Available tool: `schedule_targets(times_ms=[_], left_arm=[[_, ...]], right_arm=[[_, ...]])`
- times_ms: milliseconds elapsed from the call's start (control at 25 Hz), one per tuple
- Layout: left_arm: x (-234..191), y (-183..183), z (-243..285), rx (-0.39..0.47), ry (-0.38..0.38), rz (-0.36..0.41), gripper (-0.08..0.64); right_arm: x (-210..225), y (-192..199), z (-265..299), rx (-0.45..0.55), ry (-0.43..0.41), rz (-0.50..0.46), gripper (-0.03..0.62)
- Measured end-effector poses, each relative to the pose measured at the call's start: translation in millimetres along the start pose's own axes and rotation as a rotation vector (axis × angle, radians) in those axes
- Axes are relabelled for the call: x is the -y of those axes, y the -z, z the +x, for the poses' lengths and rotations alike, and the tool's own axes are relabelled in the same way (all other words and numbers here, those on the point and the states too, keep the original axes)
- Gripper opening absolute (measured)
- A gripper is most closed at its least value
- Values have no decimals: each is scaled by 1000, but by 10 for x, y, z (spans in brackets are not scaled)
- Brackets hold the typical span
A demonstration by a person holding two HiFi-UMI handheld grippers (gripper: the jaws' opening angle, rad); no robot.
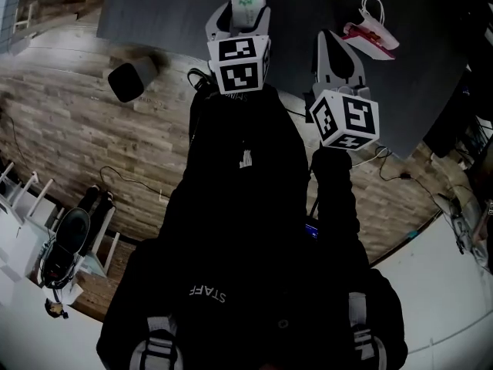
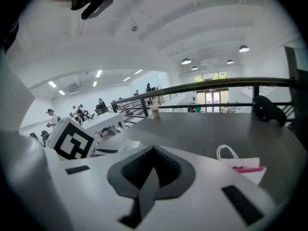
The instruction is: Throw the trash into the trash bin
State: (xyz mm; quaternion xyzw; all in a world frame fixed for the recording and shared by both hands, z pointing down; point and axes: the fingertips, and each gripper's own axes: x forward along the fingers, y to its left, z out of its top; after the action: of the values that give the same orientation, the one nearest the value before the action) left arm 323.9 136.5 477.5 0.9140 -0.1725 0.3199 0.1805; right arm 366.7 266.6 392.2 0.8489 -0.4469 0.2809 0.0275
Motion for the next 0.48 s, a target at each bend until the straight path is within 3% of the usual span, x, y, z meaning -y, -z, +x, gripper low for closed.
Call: schedule_targets(times_ms=[480], left_arm=[[-1464, -16, -671, 61, -148, -108, 284]], right_arm=[[-1450, -80, 551, -33, -167, -109, 15]])
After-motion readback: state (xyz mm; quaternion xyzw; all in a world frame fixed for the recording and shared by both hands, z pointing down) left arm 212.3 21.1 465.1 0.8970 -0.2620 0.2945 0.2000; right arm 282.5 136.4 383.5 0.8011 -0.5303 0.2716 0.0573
